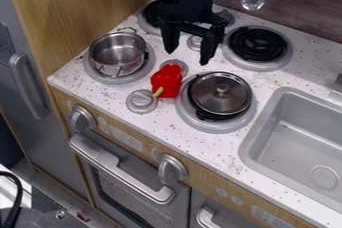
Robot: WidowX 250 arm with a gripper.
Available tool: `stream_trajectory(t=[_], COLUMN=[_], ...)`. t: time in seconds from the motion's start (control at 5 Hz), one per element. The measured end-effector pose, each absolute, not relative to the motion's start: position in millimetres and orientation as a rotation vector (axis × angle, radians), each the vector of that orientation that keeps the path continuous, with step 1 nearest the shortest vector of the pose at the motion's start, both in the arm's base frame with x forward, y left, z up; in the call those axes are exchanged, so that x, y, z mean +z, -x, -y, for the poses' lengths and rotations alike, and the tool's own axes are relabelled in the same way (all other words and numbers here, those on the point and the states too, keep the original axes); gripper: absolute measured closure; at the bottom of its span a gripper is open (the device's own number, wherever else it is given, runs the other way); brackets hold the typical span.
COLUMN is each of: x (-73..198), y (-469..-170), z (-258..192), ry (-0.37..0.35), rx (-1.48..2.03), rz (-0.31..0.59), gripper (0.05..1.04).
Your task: Move the silver pot to the left top burner
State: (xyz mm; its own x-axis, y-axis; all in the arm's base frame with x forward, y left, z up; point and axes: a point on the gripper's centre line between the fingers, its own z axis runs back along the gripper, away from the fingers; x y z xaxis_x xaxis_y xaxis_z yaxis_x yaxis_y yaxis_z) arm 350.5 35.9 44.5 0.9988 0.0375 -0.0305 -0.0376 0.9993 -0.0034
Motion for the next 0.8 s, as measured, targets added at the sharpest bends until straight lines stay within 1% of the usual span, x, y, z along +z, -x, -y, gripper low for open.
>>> stream_trajectory(t=[0.2, 0.4, 0.6, 0.8], x=[29, 23, 19, 18], y=[-345, -355, -362, -365], z=[-36, -50, -83, -111], ry=[0.010, 0.043, 0.084, 0.125], rx=[0.042, 0.104, 0.186, 0.260], rz=[-0.076, -0.069, -0.033, 0.036], gripper=[0.083, 0.083, 0.083, 0.083])
